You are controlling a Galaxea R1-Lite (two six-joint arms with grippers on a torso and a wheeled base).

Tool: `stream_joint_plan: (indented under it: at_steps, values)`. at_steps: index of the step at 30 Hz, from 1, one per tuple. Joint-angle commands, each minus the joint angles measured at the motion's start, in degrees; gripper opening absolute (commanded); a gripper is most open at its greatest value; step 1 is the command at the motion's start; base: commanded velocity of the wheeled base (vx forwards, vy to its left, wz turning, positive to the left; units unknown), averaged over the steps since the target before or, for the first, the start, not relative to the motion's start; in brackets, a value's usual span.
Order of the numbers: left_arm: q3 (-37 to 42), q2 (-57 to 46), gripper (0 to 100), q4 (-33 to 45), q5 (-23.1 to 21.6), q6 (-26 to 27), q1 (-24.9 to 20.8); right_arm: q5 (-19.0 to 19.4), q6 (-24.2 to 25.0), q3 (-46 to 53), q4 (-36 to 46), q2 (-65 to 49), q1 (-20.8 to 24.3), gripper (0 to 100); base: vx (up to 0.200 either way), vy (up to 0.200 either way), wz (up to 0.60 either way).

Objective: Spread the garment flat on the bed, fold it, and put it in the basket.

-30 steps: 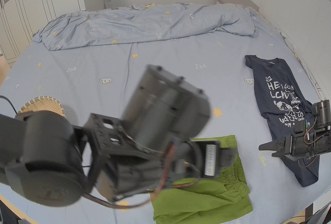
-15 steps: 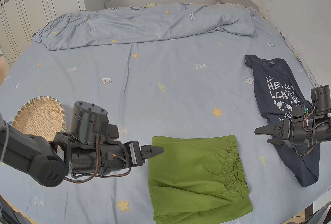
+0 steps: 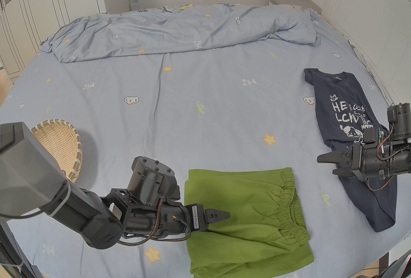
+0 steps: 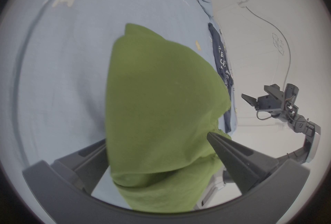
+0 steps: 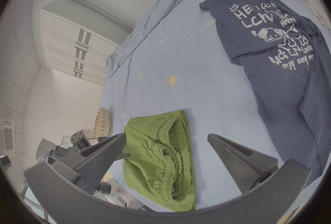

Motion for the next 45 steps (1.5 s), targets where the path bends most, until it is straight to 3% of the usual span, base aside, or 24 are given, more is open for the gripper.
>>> stream_joint_plan:
  at_steps: [1,6,7,15,21,22,23,24,26,27,28,30,37,45]
  values:
    - [-0.15,1.49,100,-1.48,-4.01,-1.58,-0.64,0.01,0.01,-0.03,-0.13,0.0,-0.09,100,0.0,0.0,0.0]
    - [-0.33,2.02,100,-2.97,-5.77,-2.81,-0.28,0.01,0.01,-0.03,-0.13,0.0,-0.09,100,0.0,0.0,0.0]
    - [-0.59,2.28,0,-2.97,-5.77,-2.9,-0.2,0.01,0.01,-0.03,-0.13,0.0,-0.18,100,0.0,0.0,0.0]
    - [-1.3,2.19,0,-3.06,-5.95,-2.55,-0.11,0.01,0.01,-0.12,-0.13,0.0,-0.18,100,0.0,0.0,0.0]
    - [-2.09,-4.57,0,1.42,-5.95,-1.93,3.58,-0.08,0.09,-0.82,-0.13,0.09,0.09,100,0.0,0.0,0.0]
    - [-7.1,-10.29,0,13.46,-5.95,-0.88,6.04,0.01,0.09,-2.76,0.22,0.53,0.61,100,0.0,0.0,0.0]
    - [-9.47,-12.13,0,18.65,-5.95,-0.09,7.36,0.01,0.18,-3.37,0.22,0.79,0.88,100,0.0,0.0,0.0]
    - [-9.47,-12.13,0,18.65,-5.95,-0.09,7.36,0.01,0.18,-3.37,0.22,0.79,0.88,100,0.0,0.0,0.0]
    - [-18.52,-16.53,0,36.14,-5.95,3.6,11.23,0.01,1.5,-4.95,0.13,1.32,2.81,100,0.0,0.0,0.0]
    - [-18.52,-16.53,0,36.14,-5.95,3.6,11.23,0.01,1.5,-4.95,0.13,1.32,2.81,100,0.0,0.0,0.0]
    - [-23.45,-18.28,0,45.45,-5.95,6.77,14.13,-0.08,3.08,-5.13,-0.04,1.5,3.95,100,0.0,0.0,0.0]
    - [-26.17,-19.6,0,51.34,-5.95,9.93,17.03,-0.17,3.08,-4.78,-0.13,1.67,4.48,100,0.0,0.0,0.0]
    - [-27.49,-23.21,0,59.52,-5.95,15.38,23.27,-0.17,3.17,-4.43,-0.13,1.58,4.92,100,0.0,0.143,0.0]
    - [-26.61,-24.96,0,61.01,-5.95,16.44,23.36,-0.25,3.26,-4.16,-0.04,1.5,5.8,100,0.0,0.2,0.0]
